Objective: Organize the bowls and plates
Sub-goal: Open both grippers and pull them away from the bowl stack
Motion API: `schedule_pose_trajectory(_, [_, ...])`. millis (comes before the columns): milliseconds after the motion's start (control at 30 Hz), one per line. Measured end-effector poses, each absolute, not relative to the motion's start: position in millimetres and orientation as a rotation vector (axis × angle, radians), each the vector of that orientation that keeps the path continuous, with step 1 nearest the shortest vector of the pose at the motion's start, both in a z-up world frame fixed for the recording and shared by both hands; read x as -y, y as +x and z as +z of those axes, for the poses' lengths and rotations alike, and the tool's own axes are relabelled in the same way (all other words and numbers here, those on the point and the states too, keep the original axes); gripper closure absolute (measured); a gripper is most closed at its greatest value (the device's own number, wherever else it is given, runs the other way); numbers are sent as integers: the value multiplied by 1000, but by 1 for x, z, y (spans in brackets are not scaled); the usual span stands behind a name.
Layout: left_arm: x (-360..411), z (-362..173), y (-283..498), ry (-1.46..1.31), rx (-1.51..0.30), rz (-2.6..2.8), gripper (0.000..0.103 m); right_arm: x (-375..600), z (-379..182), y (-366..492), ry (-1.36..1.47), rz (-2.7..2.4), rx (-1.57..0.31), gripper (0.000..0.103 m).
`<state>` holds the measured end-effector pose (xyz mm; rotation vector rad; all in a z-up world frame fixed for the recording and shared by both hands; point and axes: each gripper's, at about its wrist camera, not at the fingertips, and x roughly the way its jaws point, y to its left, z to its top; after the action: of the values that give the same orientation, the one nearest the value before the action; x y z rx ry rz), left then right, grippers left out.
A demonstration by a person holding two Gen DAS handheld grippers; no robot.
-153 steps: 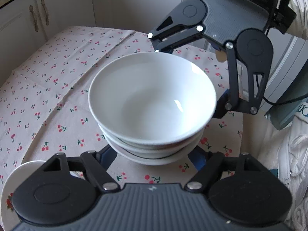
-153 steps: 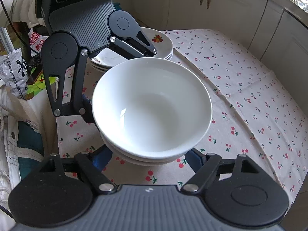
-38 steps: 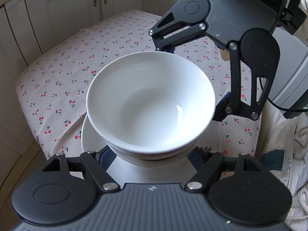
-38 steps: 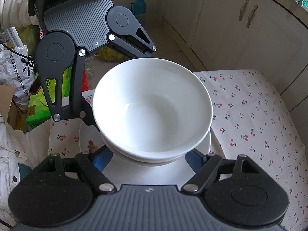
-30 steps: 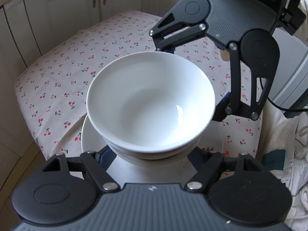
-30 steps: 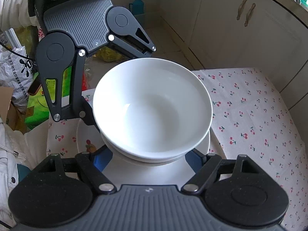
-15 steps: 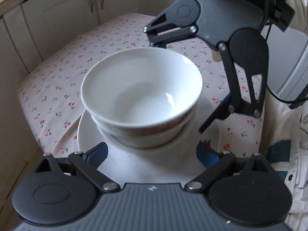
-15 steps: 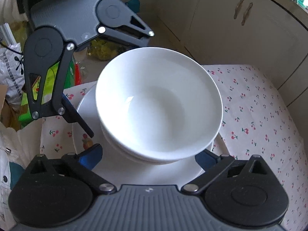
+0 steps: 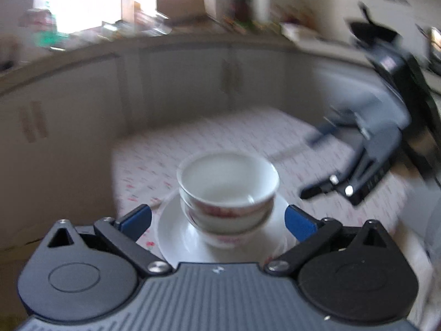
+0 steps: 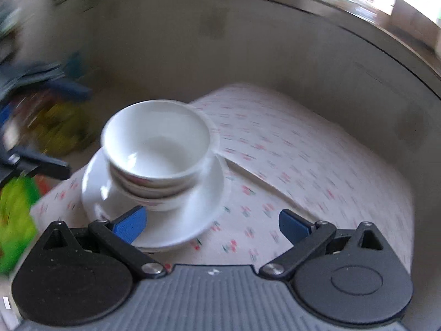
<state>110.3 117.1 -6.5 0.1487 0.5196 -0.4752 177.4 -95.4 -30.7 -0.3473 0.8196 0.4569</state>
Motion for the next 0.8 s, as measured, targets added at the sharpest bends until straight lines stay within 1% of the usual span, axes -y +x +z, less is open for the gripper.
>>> schedule_pose_trajectory(100, [-102, 0, 92, 80, -479, -310, 1, 108, -30, 162, -188, 279, -855, 0])
schedule_pose_trajectory(167, [-93, 5, 84, 35, -484, -217, 1, 114, -32, 150, -98, 217, -876, 0])
schedule_pose_trajectory(300, [-76, 9, 74, -12, -607, -48, 1, 123, -32, 121, -20, 126, -856, 0])
schedule_pose_trajectory(400, [-64, 11, 60, 4, -648, -2, 1, 122, -27, 100, -25, 130, -848, 0])
schedule_pose_trajectory(567, [-46, 18, 42, 60, -641, 15, 1, 116, -15, 74, -111, 95, -794, 0])
schedule_pose_trajectory(633, [-43, 24, 38, 59, -641, 21, 1, 117, -12, 68, -109, 93, -785, 0])
schedule_pose_trajectory(800, [-39, 18, 33, 71, -648, 35, 1, 120, -10, 62, -89, 97, -776, 0])
